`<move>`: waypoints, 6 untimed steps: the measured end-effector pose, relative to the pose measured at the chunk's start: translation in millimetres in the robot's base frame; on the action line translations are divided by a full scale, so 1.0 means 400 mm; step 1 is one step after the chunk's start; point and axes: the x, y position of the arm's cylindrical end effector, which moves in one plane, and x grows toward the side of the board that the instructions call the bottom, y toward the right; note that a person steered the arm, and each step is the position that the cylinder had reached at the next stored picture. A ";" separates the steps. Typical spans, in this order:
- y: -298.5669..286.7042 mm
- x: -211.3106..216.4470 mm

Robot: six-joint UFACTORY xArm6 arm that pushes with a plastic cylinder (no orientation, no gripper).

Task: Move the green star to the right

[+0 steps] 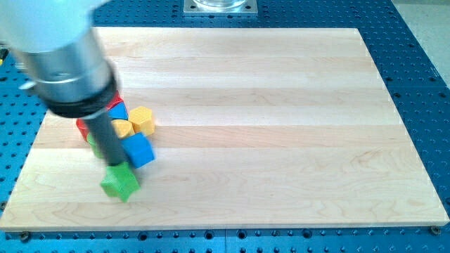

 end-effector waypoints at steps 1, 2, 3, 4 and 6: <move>-0.015 0.015; -0.173 0.015; -0.250 0.084; -0.091 0.129; 0.333 0.129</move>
